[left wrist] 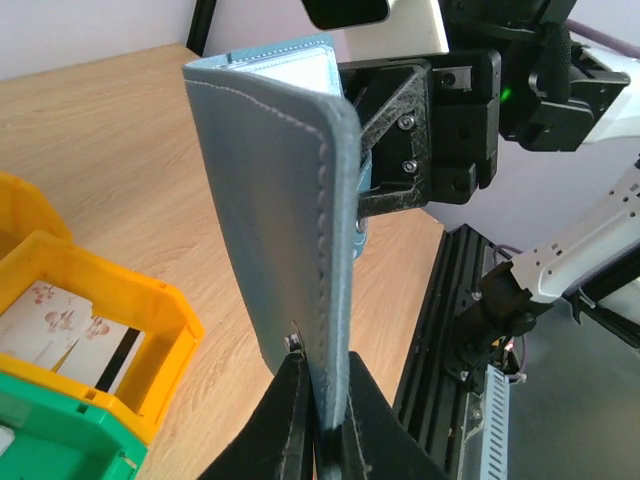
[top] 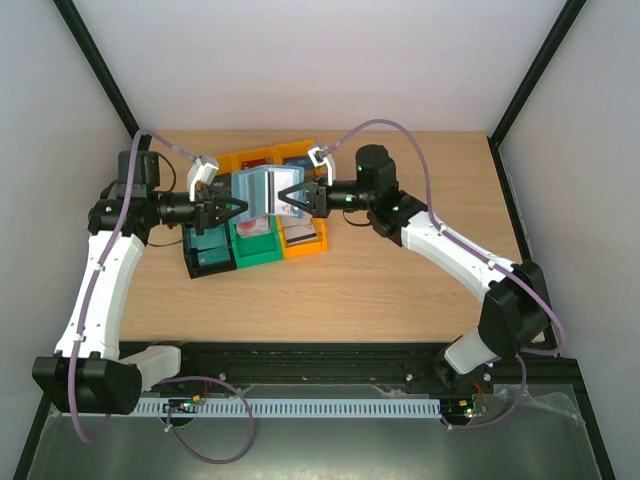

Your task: Take the credit cards out of the card holder

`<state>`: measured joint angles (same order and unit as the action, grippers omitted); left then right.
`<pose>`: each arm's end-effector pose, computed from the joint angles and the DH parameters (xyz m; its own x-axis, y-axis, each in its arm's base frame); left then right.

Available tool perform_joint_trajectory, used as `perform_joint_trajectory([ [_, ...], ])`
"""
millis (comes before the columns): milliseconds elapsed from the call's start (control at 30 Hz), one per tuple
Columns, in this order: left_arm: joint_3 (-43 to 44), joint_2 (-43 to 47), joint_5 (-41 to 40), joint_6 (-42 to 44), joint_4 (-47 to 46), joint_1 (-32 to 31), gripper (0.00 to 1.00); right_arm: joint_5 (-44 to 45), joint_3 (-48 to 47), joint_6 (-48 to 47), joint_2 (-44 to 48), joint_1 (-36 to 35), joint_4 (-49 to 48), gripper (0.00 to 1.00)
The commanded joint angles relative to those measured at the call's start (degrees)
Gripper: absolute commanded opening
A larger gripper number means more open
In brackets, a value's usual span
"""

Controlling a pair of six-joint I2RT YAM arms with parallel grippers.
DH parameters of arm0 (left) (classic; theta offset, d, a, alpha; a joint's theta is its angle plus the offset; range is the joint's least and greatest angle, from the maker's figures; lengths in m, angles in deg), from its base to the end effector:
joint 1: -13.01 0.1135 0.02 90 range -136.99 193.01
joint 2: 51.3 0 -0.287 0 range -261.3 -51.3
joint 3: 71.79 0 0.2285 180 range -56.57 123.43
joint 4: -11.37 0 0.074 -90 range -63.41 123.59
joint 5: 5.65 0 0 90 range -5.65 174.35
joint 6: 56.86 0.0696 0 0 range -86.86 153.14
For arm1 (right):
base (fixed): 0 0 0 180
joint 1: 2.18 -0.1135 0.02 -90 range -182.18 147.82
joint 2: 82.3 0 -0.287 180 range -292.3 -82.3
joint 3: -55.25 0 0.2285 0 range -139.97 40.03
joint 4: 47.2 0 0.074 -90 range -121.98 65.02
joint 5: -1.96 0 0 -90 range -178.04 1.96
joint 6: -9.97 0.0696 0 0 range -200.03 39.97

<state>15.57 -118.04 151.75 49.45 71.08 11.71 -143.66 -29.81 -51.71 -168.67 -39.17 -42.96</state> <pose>0.1972 -0.0687 0.3941 -0.4014 0.1171 -0.9084 0.8729 0.3491 -0.3407 0.2394 0.2523 0.3837 -0.5404 -0.0717 -0.8383 -0.8400 -0.0104 0.5424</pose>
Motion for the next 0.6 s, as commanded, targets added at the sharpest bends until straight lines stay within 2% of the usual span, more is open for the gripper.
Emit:
perform_joint_trajectory([
  [0,0.2,0.8,3.1,1.0,-0.5,-0.8,0.02,6.4,-5.3,-3.3,-1.9,-1.8,4.1,0.07],
  [67,0.3,0.9,1.2,-0.2,-1.0,-0.8,0.02,10.5,-7.0,-4.3,-3.5,-1.8,8.2,0.22],
  [267,-2.5,0.9,-13.2,-9.4,-9.4,-1.1,0.02,11.6,-9.3,-7.8,-5.7,-4.6,11.8,0.68],
  [433,-3.2,1.0,-15.9,-10.0,-10.1,-1.7,0.02,11.2,-9.1,-7.5,-5.7,-7.0,9.1,0.97],
  [567,-3.0,1.3,-21.1,-10.1,-10.5,-1.7,0.02,14.1,-8.3,-6.6,-4.8,-7.0,8.1,0.99],
])
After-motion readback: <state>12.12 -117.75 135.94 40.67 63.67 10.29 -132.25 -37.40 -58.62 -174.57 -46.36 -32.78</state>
